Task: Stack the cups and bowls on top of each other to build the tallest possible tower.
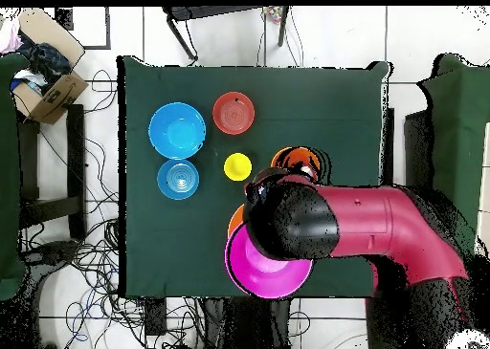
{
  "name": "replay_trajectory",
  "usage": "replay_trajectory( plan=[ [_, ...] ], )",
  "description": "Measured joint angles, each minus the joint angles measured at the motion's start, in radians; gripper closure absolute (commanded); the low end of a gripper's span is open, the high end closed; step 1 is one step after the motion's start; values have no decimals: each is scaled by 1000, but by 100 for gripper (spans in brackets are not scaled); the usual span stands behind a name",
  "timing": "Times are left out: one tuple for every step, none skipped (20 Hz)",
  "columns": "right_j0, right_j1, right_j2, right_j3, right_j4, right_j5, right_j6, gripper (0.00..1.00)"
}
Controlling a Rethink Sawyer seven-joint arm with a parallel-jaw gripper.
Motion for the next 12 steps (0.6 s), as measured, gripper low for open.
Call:
replay_trajectory(
  plan=[
    [6, 0, -4, 2, 0, -6, 0, 100],
    [12, 0, -8, 5, 0, -11, 0, 100],
    [18, 0, -13, 7, 0, -17, 0, 100],
    [24, 0, -16, 10, 0, -21, 0, 100],
    [32, 0, -21, 13, 0, -27, 0, 100],
    [37, 0, -25, 14, 0, -30, 0, 100],
    [44, 0, -30, 16, 0, -33, 0, 100],
    [48, 0, -34, 17, 0, -34, 0, 100],
    [54, 0, -40, 20, 2, -35, 0, 100],
    [57, 0, -44, 21, 3, -35, 0, 100],
    [61, 0, -50, 23, 5, -35, 0, 100],
    [63, 0, -54, 24, 6, -35, 0, 100]
  ],
)
